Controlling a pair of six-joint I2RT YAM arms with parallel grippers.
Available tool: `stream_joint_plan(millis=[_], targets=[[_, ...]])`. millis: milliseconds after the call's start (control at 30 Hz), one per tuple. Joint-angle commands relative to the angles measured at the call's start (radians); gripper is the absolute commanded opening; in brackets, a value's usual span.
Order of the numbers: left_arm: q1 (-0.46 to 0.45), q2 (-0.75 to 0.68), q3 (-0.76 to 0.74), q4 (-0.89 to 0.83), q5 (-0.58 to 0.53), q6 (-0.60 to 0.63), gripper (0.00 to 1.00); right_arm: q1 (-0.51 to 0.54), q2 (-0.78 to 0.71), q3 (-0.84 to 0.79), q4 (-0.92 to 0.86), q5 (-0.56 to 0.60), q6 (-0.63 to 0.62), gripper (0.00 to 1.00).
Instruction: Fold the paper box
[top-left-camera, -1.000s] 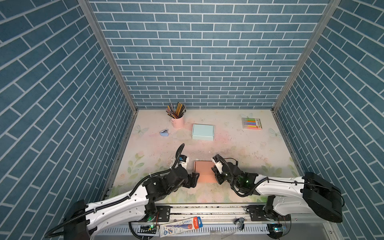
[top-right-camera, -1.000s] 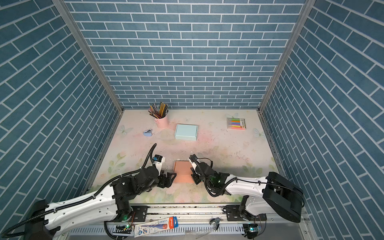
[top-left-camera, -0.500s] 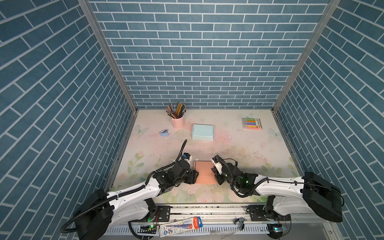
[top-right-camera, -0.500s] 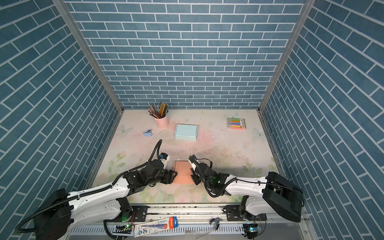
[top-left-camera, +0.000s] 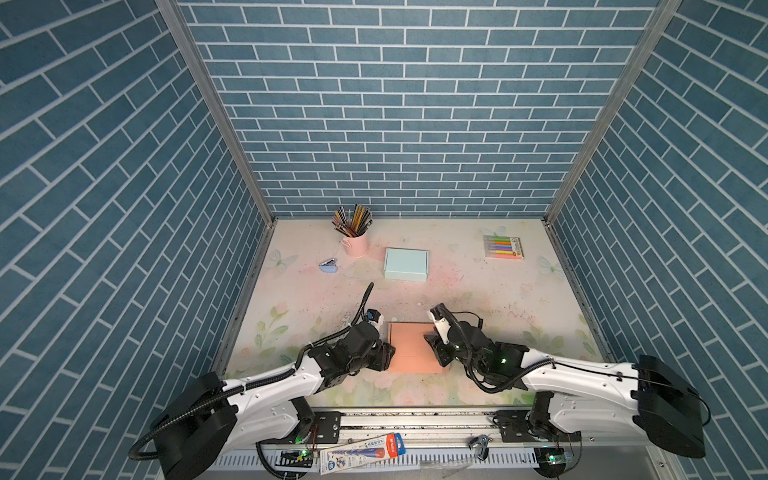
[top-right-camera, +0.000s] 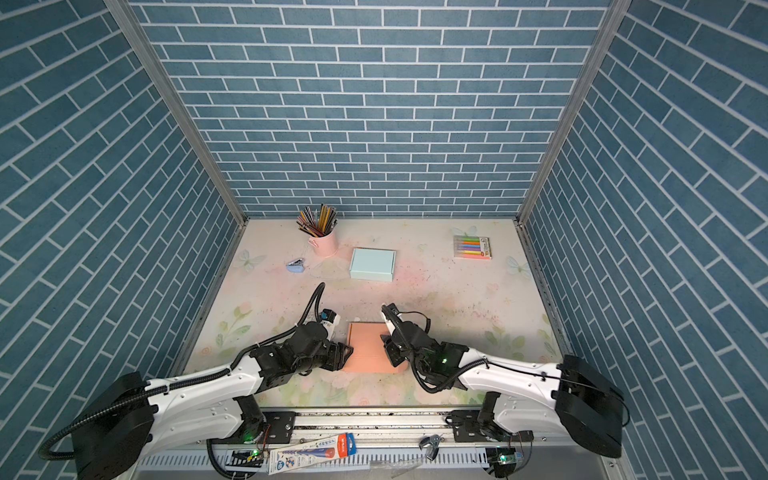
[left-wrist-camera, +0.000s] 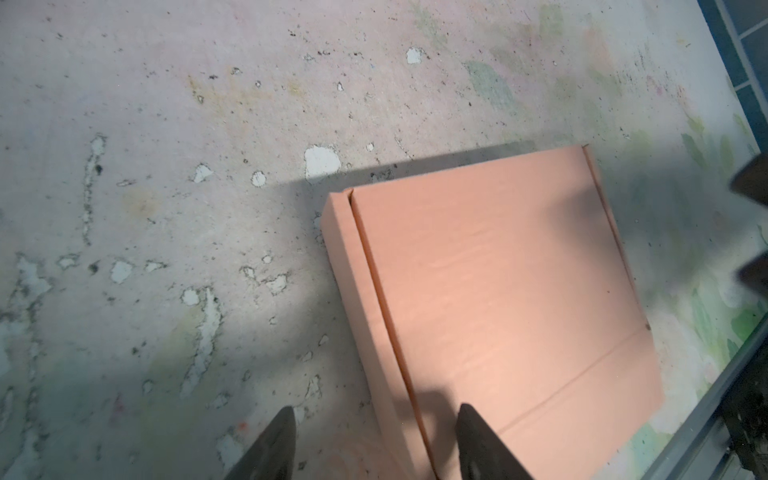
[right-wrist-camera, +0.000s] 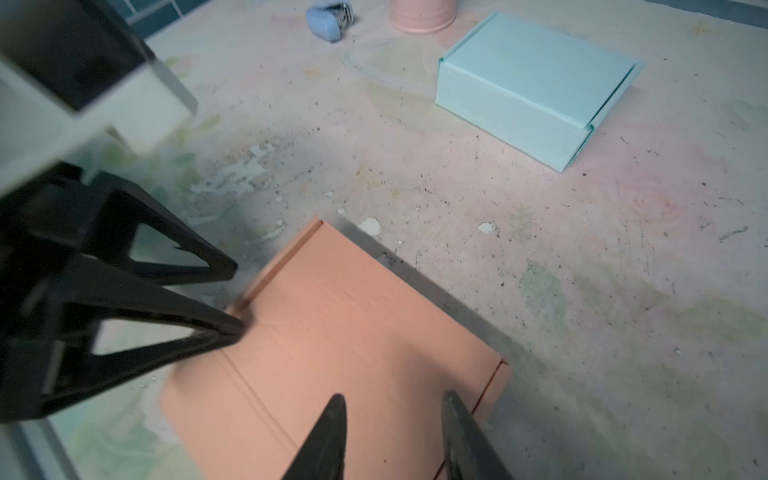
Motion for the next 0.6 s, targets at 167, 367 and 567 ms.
stream_joint_plan(millis=[167, 367, 567], targets=[[-0.034, -0.182, 0.036, -0.198, -0.084, 0.002, 0.75, 0.025, -0.163, -0.048, -0.209, -0.125, 0.308, 0.53], [-0.177, -0.234, 0.012, -0.237, -0.14, -0.101, 0.75, 0.047, -0.183, -0.107, -0.166, -0.168, 0.4, 0.54], [-0.228, -0.224, -0.02, -0.163, -0.133, -0.138, 0.75, 0.068, -0.168, -0.143, -0.137, -0.171, 0.447, 0.57]])
